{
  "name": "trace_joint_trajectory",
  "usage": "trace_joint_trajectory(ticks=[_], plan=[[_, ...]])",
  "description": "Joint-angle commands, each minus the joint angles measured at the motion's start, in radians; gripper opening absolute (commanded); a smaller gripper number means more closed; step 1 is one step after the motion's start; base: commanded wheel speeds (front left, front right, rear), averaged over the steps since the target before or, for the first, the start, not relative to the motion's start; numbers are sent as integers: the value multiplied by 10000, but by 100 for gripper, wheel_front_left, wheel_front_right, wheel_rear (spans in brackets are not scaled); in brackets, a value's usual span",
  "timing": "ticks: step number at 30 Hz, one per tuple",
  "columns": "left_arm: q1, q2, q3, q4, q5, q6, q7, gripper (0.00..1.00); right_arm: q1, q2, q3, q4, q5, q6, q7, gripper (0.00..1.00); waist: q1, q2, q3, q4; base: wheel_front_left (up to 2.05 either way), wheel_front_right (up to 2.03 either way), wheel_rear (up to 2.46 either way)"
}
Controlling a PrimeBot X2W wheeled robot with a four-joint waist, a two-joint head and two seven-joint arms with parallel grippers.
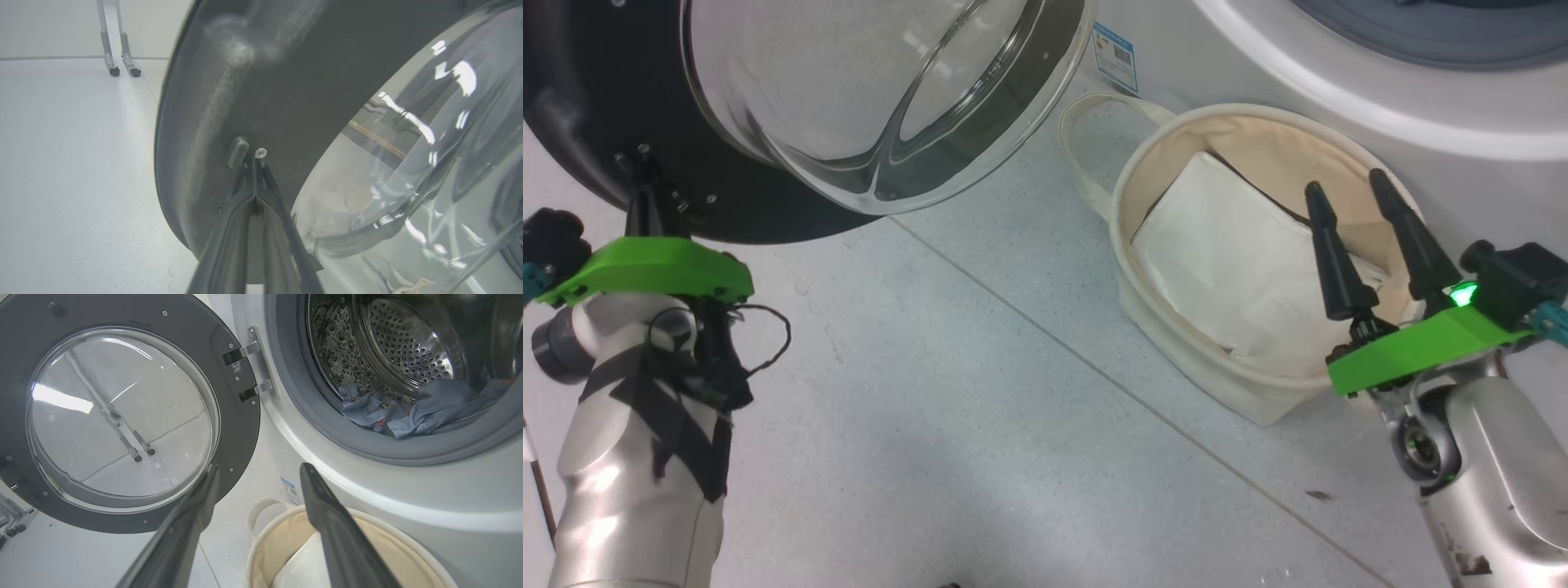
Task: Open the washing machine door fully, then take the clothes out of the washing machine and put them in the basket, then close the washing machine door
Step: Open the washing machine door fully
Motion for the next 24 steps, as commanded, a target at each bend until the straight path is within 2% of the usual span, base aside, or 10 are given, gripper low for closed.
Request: trace_joint_trajectory(ticks=[1, 6, 7, 8, 11, 15, 19, 21, 24], plan=[[-296, 515, 500, -157, 147, -83, -117, 0, -50, 7, 76, -449, -88, 4, -19, 100, -2, 0, -53, -15, 0, 0, 0], [-330, 389, 711, 118, 523, -379, -118, 0, 225, 82, -167, -459, -90, 4, -120, 100, -2, 0, -385, -47, 0, 0, 0], [-314, 361, 664, 217, 645, -447, -119, 4, 297, 119, -202, -430, -84, 4, -142, 100, -2, 0, -492, -60, 0, 0, 0], [-300, 299, 578, 384, 705, -599, -119, 99, 372, 162, -237, -398, -80, 4, -175, 100, -2, 0, -613, -77, 0, 0, 0], [-271, 240, 350, 893, 839, -1025, -119, 100, 629, 333, -319, -272, -49, 4, -295, 100, -2, 0, -1043, -168, 0, 0, 0], [-68, 485, 213, 1142, 1149, -1138, -119, 100, 840, 627, -268, -13, -28, 4, -448, 100, -2, 0, -1631, -617, 0, 0, 0], [291, 528, 177, 913, 1246, -1353, -119, 100, 984, 863, -248, 186, 28, 4, -567, 100, -2, 0, -2088, -1069, 0, 0, 0], [680, 580, 210, 611, 1168, -1687, -119, 100, 1072, 1007, -181, 319, 24, 4, -627, 100, -2, 0, -2372, -1472, 0, 0, 0], [1344, 879, 201, -49, 1223, -1944, -119, 100, 1180, 1203, -123, 484, 52, 4, -692, 100, -2, 0, -2744, -2169, 0, 0, 0]])
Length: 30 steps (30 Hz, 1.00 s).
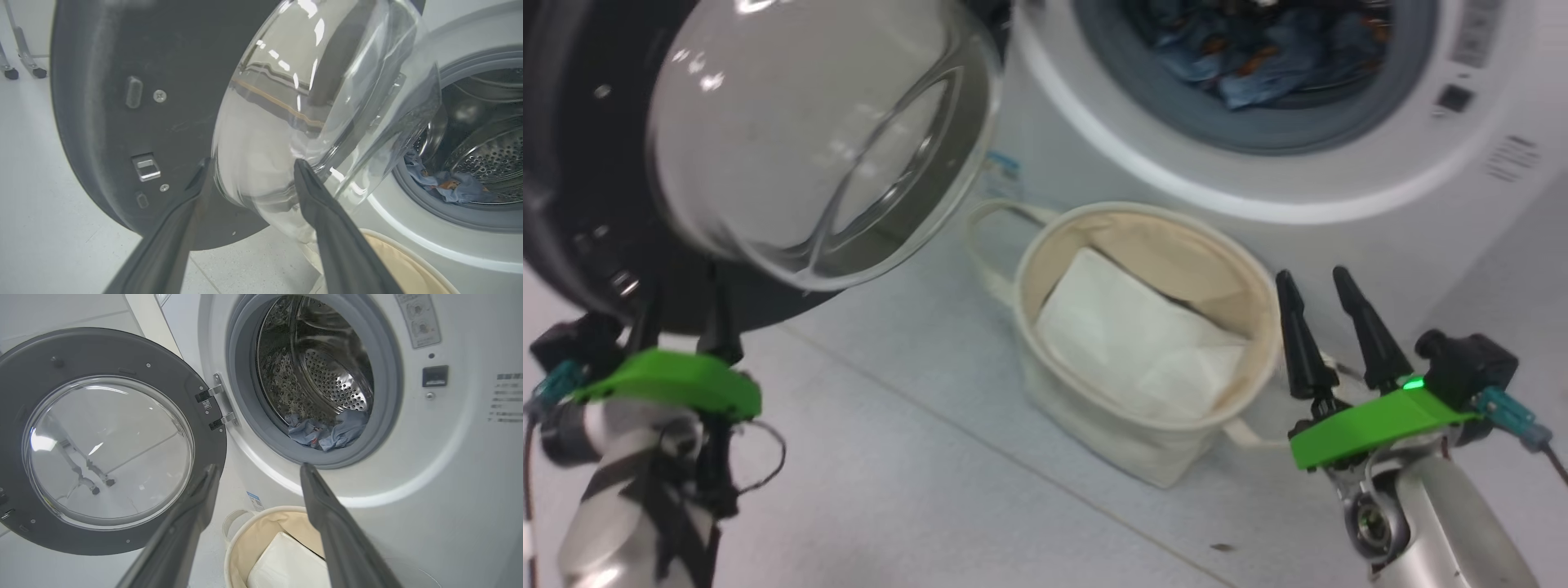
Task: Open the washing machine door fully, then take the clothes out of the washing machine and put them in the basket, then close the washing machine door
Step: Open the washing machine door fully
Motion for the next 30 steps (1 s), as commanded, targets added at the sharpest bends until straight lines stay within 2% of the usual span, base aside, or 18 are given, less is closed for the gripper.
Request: trace_joint_trajectory(ticks=[1, 5, 13, 19, 23, 30], plan=[[-98, 639, 350, -570, 69, -48, -89, 100, 1, 111, 233, -263, 37, 4, -143, 100, 0, 0, -609, -879, 0, 0, 0], [1014, 932, 558, -1996, -5, -170, -73, 100, 150, 278, 228, -158, 72, 4, -177, 100, 0, 0, -939, -1913, 0, 0, 0], [2909, 1682, 612, -4338, -133, -294, 649, 100, 441, 495, 61, -205, 7, 4, -188, 100, 0, 0, -1381, -3811, 0, 0, 0], [3755, 2018, 941, -5317, -345, -253, 740, 100, 511, 594, 217, -90, -13, 4, -189, 100, 0, 0, -1527, -4930, 0, 0, 0], [4076, 2060, 1070, -5538, -519, -214, 825, 100, 531, 524, 194, 39, -112, 4, -190, 100, 0, 0, -1632, -5372, 0, 0, 0], [4306, 2079, 784, -5540, -856, -387, 1031, 100, 658, 371, -61, 47, -128, 4, -190, 100, 0, 0, -1790, -5599, 0, 0, 0]])
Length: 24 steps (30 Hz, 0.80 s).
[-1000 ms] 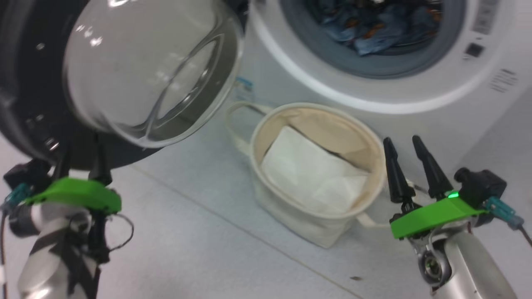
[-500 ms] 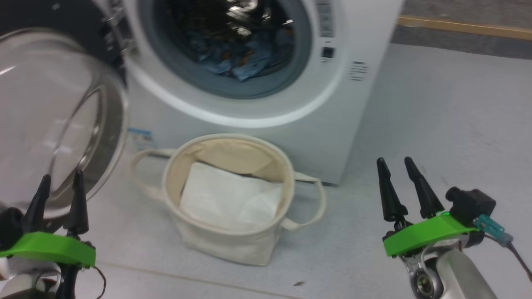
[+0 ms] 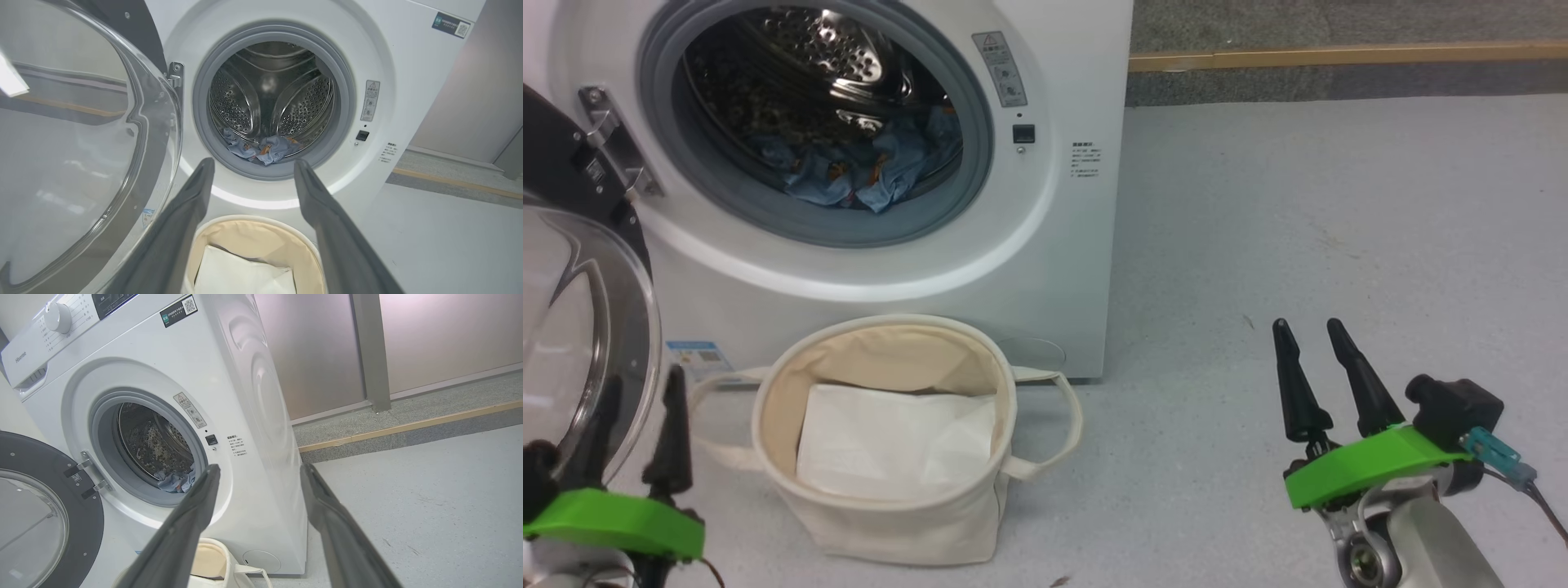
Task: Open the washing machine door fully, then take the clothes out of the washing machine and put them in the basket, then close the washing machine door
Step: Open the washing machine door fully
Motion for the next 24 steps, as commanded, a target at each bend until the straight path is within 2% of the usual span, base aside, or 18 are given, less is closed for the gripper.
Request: trace_joint_trajectory(ticks=[1, 16, 24], plan=[[-158, 522, 203, -304, 48, -54, 35, 100, -81, -36, 137, -326, -108, 2, -121, 100, 0, -1, -54, -68, 0, 0, 0], [-492, 552, -422, 185, 130, -116, -132, 100, -55, -37, -103, -302, -188, 2, -122, 100, 0, -1, -62, 179, 0, 0, 0], [-616, 743, -778, 229, 77, -182, -368, 100, -13, -10, -195, -375, -231, 2, -122, 100, 0, -1, -45, 209, 0, 0, 0]])
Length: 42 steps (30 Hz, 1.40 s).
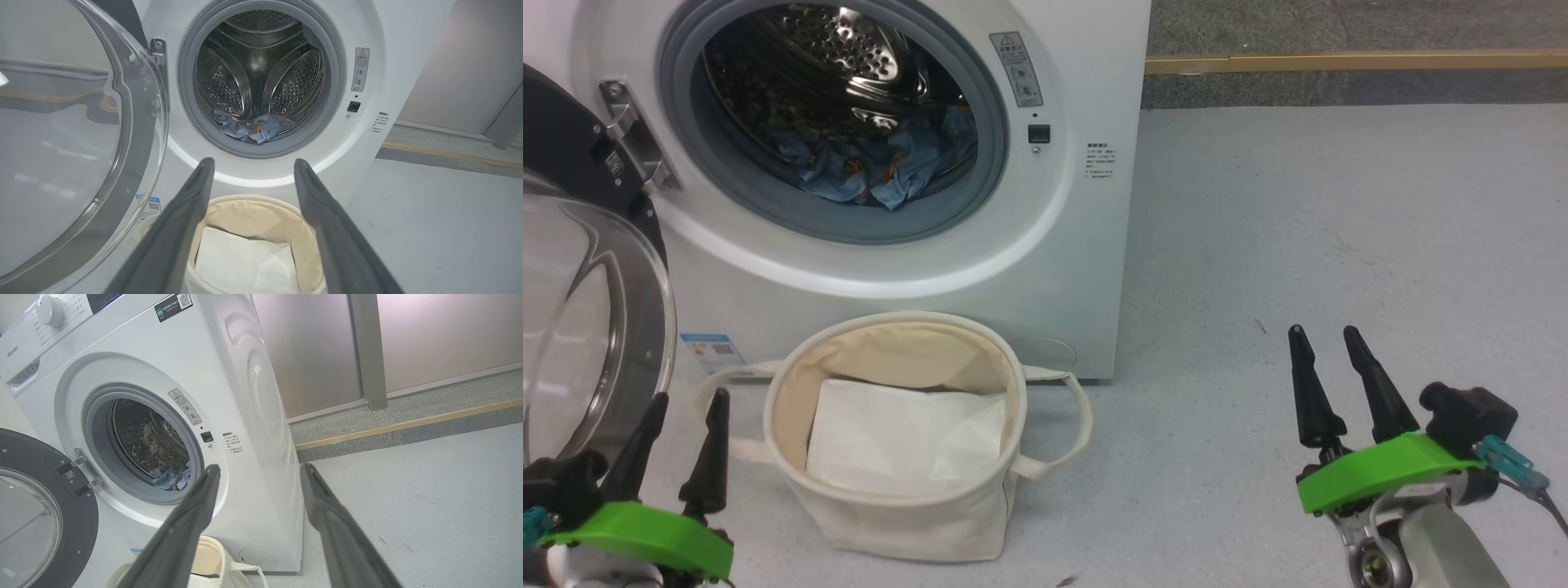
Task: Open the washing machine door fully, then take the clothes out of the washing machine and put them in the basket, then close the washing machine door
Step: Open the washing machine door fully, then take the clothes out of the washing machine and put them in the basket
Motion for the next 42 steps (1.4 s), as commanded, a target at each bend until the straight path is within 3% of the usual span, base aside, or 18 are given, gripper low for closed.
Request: trace_joint_trajectory(ticks=[1, 18, 33, 40, 42], plan=[[-635, 476, 376, -314, -27, -23, -127, 100, -197, 6, 168, -386, -67, 2, -122, 100, 0, -1, 11, 1, 0, 0, 0], [-763, 836, -205, -398, -275, -60, -293, 100, -184, 67, 197, -357, -16, 2, -122, 100, 0, -1, 63, 20, 11, -13, 3], [-863, 898, -298, -415, -654, -53, -279, 100, -109, 78, 179, -318, 29, 2, -122, 100, 0, -1, 131, 61, 173, -160, -13], [-1068, 730, -177, -161, -382, 595, -477, 100, -137, 67, 244, -311, 56, 2, -122, 100, 0, -1, 195, 114, 160, -161, 1], [-1096, 677, -274, -76, -310, 608, -500, 100, -144, 63, 263, -306, 59, 2, -122, 100, 0, -1, 219, 118, 99, -99, 0]])
